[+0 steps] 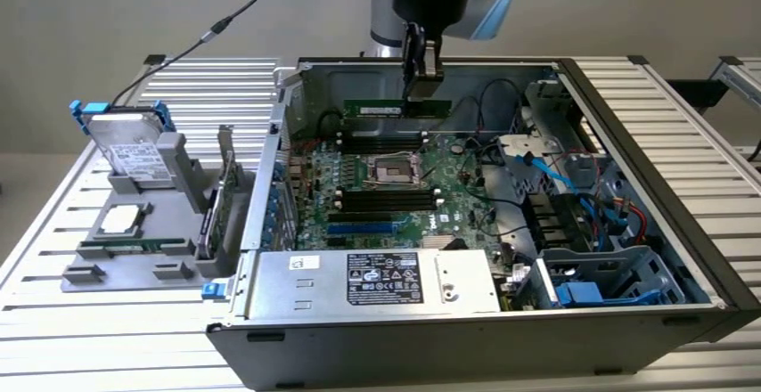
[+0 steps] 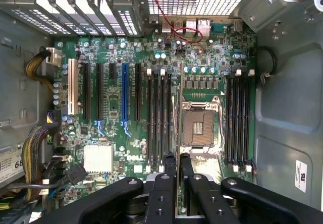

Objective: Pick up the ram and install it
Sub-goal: 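Insert the ram into the slot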

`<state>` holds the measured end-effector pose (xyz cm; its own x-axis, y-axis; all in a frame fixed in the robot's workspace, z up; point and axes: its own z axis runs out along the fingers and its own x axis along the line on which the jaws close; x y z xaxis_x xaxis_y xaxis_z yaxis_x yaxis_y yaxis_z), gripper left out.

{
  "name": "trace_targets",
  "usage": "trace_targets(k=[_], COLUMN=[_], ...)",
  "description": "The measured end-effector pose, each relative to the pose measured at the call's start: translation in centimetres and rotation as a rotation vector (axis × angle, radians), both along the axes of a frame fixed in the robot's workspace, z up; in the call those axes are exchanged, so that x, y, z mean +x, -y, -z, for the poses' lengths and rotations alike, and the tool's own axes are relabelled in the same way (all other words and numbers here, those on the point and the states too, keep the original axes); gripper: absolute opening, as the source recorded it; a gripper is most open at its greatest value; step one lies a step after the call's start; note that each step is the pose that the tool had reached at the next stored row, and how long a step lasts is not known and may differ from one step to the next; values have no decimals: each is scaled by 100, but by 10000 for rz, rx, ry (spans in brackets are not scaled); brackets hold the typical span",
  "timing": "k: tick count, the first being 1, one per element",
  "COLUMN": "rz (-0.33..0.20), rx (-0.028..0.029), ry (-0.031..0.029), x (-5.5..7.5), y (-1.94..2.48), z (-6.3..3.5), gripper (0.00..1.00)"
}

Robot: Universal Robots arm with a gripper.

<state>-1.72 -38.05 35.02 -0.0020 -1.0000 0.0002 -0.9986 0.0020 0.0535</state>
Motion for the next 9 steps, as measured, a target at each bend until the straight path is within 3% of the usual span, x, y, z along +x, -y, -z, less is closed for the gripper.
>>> trace_targets(k=[4,9], rz=[0,1], rx=[3,0], ry=[1,0], x=[0,-19], y=[-1,1], z=[11,100], gripper=[15,15])
